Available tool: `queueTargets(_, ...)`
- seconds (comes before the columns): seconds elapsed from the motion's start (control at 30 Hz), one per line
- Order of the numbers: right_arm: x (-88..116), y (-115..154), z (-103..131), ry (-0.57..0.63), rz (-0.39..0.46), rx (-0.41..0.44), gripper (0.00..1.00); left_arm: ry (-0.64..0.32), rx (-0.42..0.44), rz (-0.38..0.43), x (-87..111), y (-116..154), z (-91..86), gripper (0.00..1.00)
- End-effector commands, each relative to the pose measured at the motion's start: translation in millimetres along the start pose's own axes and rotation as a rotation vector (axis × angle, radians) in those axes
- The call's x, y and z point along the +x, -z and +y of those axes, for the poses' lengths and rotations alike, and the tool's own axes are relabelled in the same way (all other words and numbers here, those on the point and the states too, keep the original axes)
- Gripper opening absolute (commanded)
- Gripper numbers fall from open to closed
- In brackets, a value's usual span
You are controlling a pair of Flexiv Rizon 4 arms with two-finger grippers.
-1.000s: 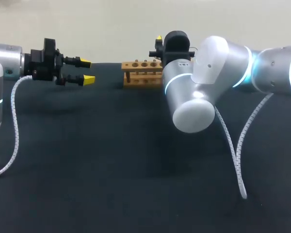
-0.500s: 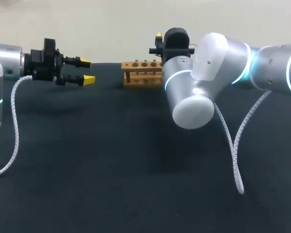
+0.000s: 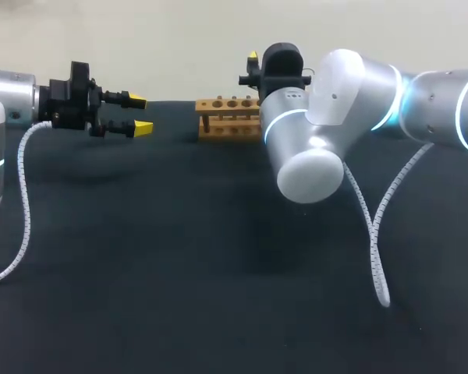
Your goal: Grasp the test tube, adjust it, and insert it.
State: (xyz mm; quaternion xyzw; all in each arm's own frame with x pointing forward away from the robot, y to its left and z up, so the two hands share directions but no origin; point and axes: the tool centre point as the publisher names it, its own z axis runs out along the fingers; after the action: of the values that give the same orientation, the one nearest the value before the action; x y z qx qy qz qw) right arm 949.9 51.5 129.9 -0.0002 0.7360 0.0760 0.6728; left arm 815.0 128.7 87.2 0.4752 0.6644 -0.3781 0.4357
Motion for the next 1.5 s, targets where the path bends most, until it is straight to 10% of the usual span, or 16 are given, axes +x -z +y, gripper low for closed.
queueTargets(0.03,-1.5,11.7,-4.9,0.000,-0.007,-0.096,1.00,-0.003,-0.003,-0.004,1.3,-0.2,-0.7,1.00)
queueTargets(1.5,-24.1,121.7,-7.8,-0.049,0.002,-0.126,1.00,-0.003,-0.003,-0.004,1.3,-0.2,-0.7,1.00)
